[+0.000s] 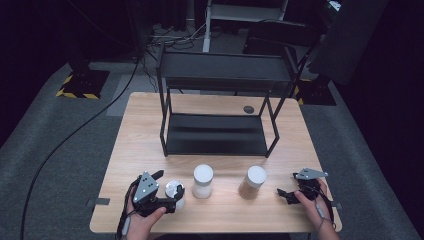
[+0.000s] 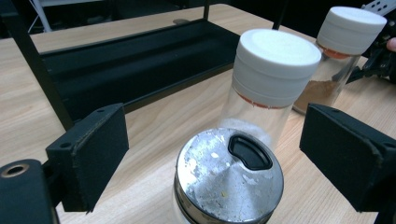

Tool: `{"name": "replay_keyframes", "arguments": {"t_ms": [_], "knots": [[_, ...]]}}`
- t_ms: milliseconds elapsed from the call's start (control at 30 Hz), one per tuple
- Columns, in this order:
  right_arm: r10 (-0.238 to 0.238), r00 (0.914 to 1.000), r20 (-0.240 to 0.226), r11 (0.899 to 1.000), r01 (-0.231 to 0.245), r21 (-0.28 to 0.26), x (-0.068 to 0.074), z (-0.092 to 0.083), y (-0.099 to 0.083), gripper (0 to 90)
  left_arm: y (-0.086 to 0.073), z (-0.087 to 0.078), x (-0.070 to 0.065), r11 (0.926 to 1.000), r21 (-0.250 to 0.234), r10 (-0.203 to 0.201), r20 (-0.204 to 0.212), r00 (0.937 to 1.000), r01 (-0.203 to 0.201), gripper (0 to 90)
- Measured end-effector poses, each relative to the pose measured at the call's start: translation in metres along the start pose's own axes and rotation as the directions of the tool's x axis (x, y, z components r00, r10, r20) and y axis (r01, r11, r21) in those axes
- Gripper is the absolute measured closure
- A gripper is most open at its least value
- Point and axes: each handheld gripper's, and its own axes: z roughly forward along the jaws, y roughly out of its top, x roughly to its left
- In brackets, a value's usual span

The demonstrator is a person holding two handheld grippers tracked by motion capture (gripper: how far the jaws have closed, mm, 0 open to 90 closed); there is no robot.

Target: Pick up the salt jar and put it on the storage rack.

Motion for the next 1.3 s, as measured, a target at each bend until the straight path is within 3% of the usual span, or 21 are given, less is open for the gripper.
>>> {"name": "replay_keyframes", "arguments": {"t_ms": [300,633,1000,1133,1167,1300], "knots": [[-0.003,1.0000,-0.002,1.000,0.003,0.000,-0.001,0.000,0.000,0.1,-0.012,0.008,-0.001,0.9998,0.020,0.004,0.004,1.0000,-0.004,9.1],[-0.003,1.0000,-0.002,1.000,0.003,0.000,-0.001,0.000,0.000,0.1,-0.017,0.018,-0.002,0.9962,0.084,0.022,0.004,0.9998,-0.022,10.1],[-0.003,1.0000,-0.002,1.000,0.003,0.000,0.000,0.000,0.000,0.1,-0.027,0.027,-0.006,0.9946,0.096,0.041,-0.018,0.9990,-0.039,14.4],[-0.003,1.0000,-0.002,1.000,0.003,0.000,-0.001,0.000,0.000,0.1,-0.029,0.028,-0.006,0.9932,0.106,0.051,-0.012,0.9986,-0.049,19.6],[-0.003,1.0000,-0.002,1.000,0.003,0.000,-0.001,0.000,0.000,0.1,-0.029,0.028,-0.005,0.9929,0.108,0.052,-0.004,0.9986,-0.052,28.7],[-0.003,1.0000,-0.002,1.000,0.003,0.000,-0.001,0.000,0.000,0.1,-0.027,0.028,-0.007,0.9919,0.114,0.056,-0.008,0.9984,-0.055,29.6]]}}
